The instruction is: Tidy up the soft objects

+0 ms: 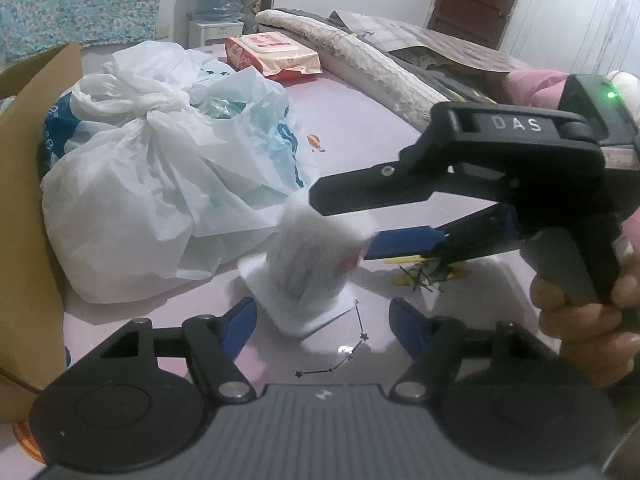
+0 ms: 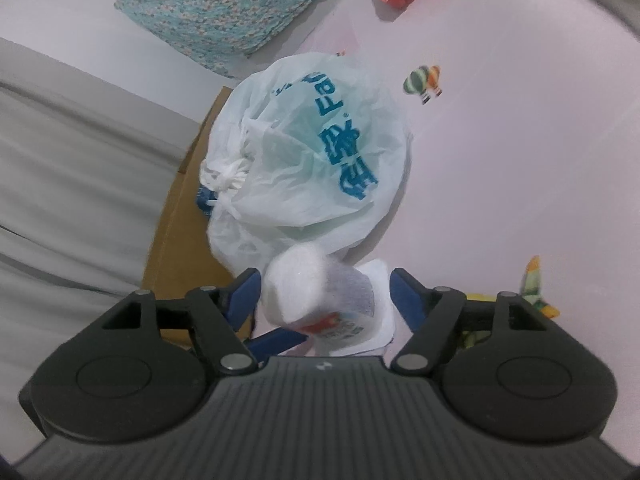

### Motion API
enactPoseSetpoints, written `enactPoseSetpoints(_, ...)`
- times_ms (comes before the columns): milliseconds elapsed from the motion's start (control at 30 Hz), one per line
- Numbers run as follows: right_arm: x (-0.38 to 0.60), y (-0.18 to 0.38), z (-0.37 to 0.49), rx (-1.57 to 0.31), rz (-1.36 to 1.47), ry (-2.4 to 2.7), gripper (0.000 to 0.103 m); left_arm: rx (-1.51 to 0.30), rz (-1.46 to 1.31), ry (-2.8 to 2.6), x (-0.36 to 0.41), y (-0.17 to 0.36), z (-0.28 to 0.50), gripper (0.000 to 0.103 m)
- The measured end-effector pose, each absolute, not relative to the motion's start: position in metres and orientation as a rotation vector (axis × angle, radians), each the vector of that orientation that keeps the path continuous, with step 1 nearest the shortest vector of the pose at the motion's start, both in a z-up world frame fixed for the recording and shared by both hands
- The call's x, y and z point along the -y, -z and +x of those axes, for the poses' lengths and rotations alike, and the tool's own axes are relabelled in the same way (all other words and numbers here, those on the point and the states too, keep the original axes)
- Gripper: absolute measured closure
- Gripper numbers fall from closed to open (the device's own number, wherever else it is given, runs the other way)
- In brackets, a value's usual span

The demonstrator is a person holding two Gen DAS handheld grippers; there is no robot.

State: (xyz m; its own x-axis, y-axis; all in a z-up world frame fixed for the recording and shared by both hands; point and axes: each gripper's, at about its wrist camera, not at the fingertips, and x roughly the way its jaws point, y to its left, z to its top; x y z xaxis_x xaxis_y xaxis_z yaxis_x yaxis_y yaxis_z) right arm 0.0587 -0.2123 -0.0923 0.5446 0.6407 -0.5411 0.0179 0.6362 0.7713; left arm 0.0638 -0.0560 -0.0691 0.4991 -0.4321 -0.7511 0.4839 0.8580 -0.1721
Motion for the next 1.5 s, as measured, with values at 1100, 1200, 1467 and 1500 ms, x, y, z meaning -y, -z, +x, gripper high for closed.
enactPoseSetpoints(1100, 0.130, 0.065, 0.068, -0.852, 0.162, -0.421, 0.029, -0.917, 0.066, 0.533, 0.044, 0.080, 0.062, 0.034)
enactPoseSetpoints(1200, 0.128, 0.065, 0.066, -0.850, 0.154, -0.417, 0.029, -0.915, 0.067, 0.531, 0.040, 0.080, 0.058, 0.034)
enactPoseSetpoints(1467, 0.138, 0.070, 0.069, -0.849, 0.291, -0.404, 0.050, -0.907, 0.056, 0.526, 0.034, 0.076, 0.052, 0.034)
enactPoseSetpoints(1500, 0.142, 0.071, 0.070, -0.853, 0.337, -0.407, 0.050, -0.907, 0.050, 0.529, 0.032, 0.076, 0.050, 0.034)
